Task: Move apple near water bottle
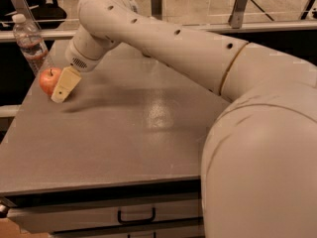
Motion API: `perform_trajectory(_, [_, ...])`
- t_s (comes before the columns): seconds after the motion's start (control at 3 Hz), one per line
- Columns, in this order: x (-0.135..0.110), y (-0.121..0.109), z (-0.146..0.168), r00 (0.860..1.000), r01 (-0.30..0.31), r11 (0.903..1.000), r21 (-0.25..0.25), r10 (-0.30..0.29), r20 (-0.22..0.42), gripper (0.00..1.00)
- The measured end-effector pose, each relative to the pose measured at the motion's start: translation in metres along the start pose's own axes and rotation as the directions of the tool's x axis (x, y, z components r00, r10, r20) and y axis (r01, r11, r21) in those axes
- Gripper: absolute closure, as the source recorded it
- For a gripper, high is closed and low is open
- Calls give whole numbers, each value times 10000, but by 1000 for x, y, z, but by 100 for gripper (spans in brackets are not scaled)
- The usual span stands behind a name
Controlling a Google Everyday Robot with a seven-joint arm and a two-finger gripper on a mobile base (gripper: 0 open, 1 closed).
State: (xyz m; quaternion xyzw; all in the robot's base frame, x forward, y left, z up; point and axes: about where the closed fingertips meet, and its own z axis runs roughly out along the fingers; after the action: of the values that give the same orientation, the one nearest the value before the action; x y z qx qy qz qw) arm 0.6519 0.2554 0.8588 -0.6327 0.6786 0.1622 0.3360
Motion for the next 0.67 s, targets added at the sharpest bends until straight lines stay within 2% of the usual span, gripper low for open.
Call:
perform_trajectory(0.33, [6, -27, -42, 9967, -266, 9988, 413, 234, 779, 0])
perform_trajectory(0.67, [22, -52, -103, 9730, -567, 9966, 592, 419, 2268, 0])
